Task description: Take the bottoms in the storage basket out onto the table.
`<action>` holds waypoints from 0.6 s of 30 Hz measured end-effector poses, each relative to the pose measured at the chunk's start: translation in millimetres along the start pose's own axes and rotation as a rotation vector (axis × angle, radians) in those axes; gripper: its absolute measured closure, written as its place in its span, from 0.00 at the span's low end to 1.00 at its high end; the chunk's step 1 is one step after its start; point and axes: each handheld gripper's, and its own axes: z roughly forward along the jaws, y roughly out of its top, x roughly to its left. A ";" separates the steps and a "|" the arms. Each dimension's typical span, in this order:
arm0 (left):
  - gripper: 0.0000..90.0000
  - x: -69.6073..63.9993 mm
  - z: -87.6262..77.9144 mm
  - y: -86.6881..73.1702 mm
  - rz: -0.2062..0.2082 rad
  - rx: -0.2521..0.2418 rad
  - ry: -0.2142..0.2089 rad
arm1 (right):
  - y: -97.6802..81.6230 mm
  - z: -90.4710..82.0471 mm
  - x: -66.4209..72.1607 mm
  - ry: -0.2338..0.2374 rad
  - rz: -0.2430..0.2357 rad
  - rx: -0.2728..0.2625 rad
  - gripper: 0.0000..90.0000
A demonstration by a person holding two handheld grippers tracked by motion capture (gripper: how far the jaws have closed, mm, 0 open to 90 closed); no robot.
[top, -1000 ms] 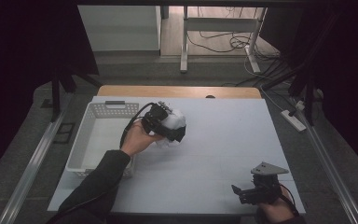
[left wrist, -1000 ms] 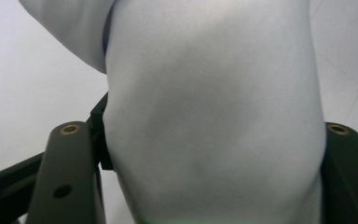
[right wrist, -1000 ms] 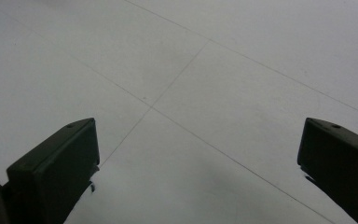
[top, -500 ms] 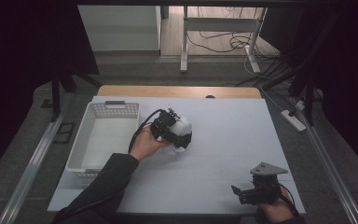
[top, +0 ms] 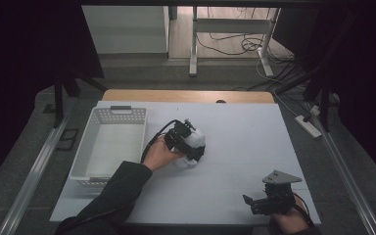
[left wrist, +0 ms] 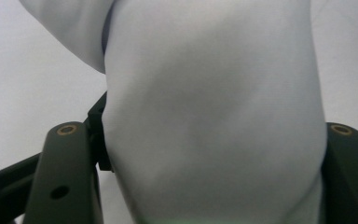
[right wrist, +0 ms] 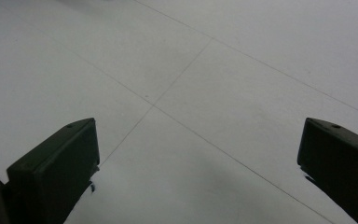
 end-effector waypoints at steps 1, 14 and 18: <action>0.40 0.0 0.0 0.0 0.000 0.000 0.000 | 0.0 0.0 0.0 0.000 0.000 0.000 0.00; 0.33 3.1 13.8 -5.4 -0.041 0.000 0.016 | 0.1 0.4 0.3 -0.001 -0.005 0.006 0.00; 0.30 4.9 16.8 -7.1 -0.054 -0.009 0.010 | 0.1 0.5 0.4 0.000 -0.005 0.005 0.00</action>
